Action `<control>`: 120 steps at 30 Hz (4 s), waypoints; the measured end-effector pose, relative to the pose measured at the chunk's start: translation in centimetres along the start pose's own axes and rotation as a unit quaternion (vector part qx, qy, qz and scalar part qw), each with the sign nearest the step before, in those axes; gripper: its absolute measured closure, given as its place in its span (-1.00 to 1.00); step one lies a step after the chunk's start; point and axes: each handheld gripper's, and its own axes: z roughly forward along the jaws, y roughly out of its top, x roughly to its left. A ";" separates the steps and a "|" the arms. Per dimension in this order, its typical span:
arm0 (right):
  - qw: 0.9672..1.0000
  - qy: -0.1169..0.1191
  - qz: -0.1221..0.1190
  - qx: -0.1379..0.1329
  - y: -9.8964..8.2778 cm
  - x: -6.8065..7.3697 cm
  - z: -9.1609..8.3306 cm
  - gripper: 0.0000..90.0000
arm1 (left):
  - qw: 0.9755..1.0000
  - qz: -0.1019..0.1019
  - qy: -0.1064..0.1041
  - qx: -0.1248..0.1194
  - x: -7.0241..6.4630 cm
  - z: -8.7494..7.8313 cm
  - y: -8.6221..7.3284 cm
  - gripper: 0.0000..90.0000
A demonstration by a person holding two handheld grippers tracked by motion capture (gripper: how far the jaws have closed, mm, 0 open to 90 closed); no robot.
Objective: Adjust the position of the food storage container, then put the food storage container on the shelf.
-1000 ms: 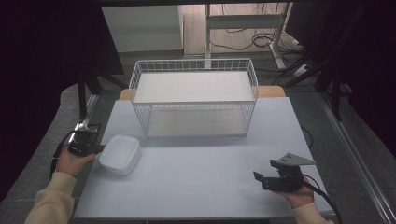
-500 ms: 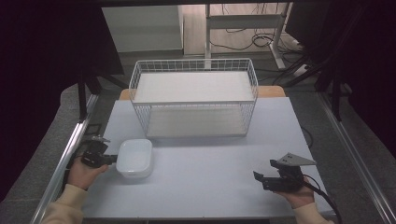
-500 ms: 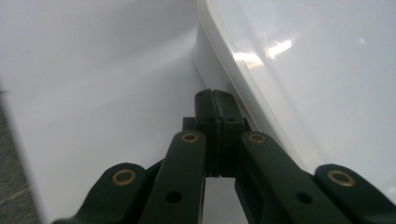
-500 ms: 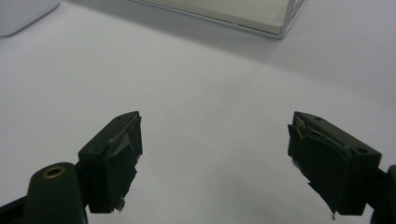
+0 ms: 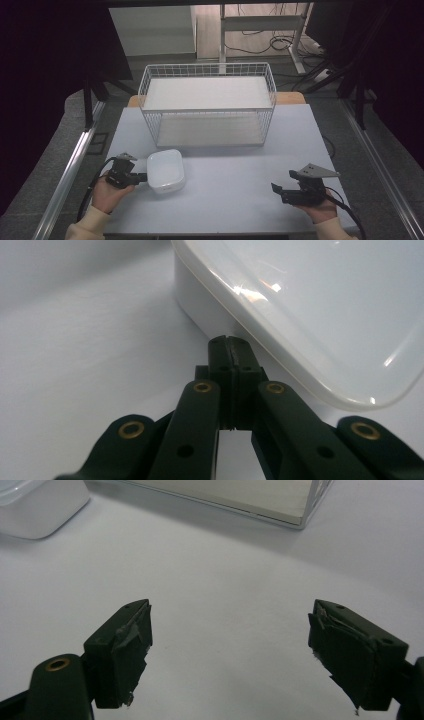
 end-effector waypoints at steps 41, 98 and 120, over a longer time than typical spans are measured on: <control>1.000 0.001 -0.004 -0.001 0.1 0.1 -0.2 -0.62 | 0.999 0.026 -0.045 -0.011 -3.5 3.1 4.3 1.00; 0.999 0.024 -0.041 -0.020 5.2 2.4 -0.1 -0.62 | 0.991 0.029 -0.052 -0.123 -11.3 -1.1 5.4 -0.23; 0.996 0.085 0.027 0.002 8.6 3.0 3.5 -0.56 | 0.984 -0.018 -0.103 -0.145 -10.6 -0.2 6.0 -0.30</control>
